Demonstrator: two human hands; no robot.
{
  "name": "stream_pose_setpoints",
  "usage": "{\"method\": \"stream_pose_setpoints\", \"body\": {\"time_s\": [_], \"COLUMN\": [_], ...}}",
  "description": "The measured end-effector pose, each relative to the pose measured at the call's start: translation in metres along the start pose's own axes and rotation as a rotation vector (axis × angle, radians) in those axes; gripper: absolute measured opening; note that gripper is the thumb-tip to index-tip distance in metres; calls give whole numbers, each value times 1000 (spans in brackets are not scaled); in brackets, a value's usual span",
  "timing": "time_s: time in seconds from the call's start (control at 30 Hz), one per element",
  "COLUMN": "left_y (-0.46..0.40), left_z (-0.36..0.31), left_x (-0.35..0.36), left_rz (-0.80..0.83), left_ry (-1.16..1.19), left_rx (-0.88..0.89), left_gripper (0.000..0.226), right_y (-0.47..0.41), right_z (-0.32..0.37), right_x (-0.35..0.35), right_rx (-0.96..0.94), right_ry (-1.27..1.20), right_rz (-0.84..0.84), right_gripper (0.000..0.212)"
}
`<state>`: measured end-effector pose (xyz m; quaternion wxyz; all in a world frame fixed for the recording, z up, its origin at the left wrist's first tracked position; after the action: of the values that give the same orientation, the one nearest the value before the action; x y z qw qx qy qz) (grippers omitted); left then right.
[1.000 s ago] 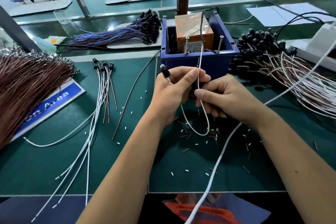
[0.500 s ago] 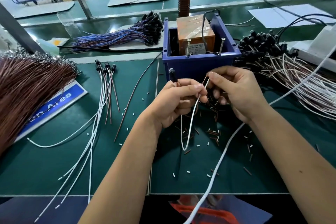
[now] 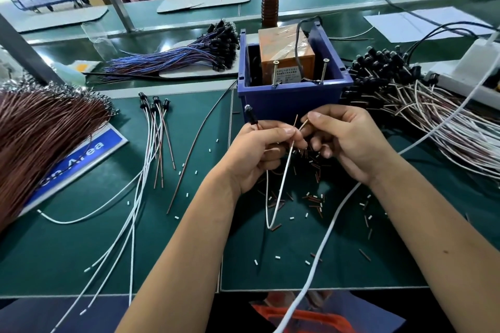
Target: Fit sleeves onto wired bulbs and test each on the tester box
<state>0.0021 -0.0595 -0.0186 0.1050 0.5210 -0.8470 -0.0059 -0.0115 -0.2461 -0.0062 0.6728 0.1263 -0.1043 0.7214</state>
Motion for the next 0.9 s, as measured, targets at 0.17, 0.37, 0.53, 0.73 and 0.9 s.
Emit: {"method": "stream_pose_setpoints", "body": {"time_s": [0.17,0.37,0.53,0.73,0.9], "left_y": [0,0,2,1,1], "left_z": [1,-2,-3,-4,-10], "left_x": [1,5,6,9,17], "left_rz": [-22,47,88,-75,-432], "left_ry": [9,20,4,-77,-281], "left_rx": [44,146,195,256,538], "left_gripper": [14,17,22,16,8], "right_y": [1,2,1,1,-2], "right_z": [-2,-3,-4,5,9], "right_x": [1,-1,-1,1,-2], "right_rx": [51,8,-11,-327,-706], "right_ry": [-4,26,-4,-62,335], "right_rz": [41,106,173,32,-365], "right_gripper": [15,10,13,17,7]}}
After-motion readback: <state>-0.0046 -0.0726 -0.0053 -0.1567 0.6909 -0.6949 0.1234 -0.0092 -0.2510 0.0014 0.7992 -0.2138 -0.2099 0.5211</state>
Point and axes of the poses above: each hand's wrist, its own y-axis away from the middle knuckle, its own x-axis out of the palm, z = x × y, the point moved 1 cm from there along -y, towards the middle knuckle, and after that the axes turned 8 degrees about -y, right-handed, at the moved point
